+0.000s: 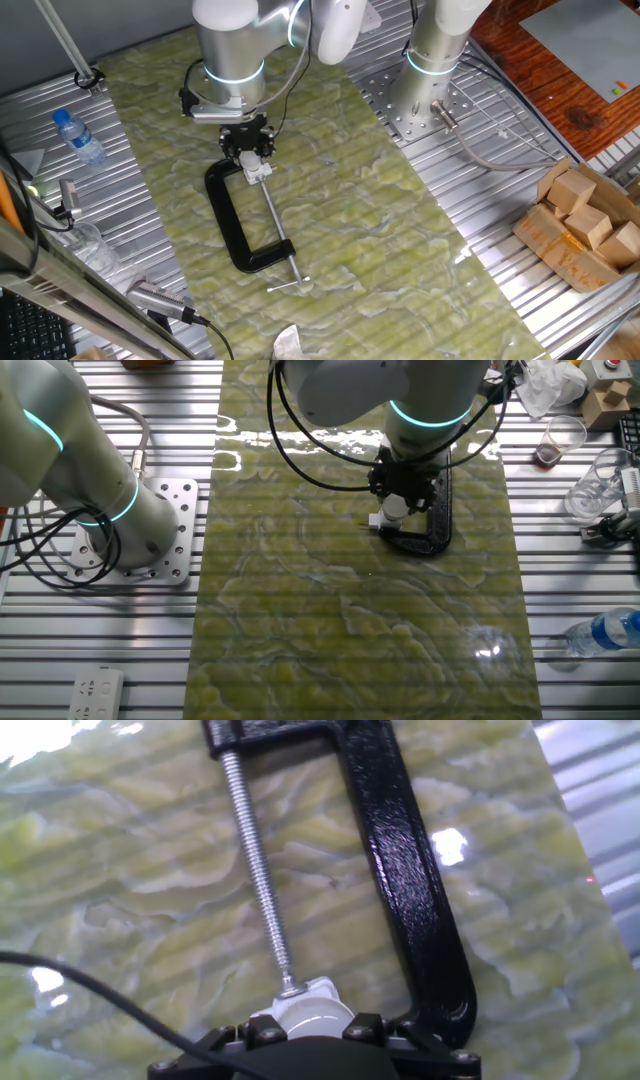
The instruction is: Install the light bulb by rotating it
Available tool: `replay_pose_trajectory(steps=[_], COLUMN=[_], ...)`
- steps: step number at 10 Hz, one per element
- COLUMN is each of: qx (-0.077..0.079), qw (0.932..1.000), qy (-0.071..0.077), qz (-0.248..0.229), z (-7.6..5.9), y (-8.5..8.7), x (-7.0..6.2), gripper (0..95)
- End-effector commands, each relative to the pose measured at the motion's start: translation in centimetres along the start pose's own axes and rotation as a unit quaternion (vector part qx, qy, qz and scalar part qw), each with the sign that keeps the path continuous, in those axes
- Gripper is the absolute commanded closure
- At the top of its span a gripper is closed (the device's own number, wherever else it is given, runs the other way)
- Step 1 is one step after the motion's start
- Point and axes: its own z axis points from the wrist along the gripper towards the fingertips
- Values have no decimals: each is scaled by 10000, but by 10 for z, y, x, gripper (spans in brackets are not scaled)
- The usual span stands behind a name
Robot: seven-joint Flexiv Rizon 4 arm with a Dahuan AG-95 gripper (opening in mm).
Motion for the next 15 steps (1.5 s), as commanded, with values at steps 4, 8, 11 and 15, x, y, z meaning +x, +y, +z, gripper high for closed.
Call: replay_pose_trajectory(steps=[4,8,11,15], qx=[-18,19,45,77], qw=[9929,9785,9656,9270], qy=[55,163,173,171], qz=[1190,2057,2595,3745], z=[1,0,0,1], y=[0,0,0,0], x=[1,1,1,1], gripper=[950,950,950,950])
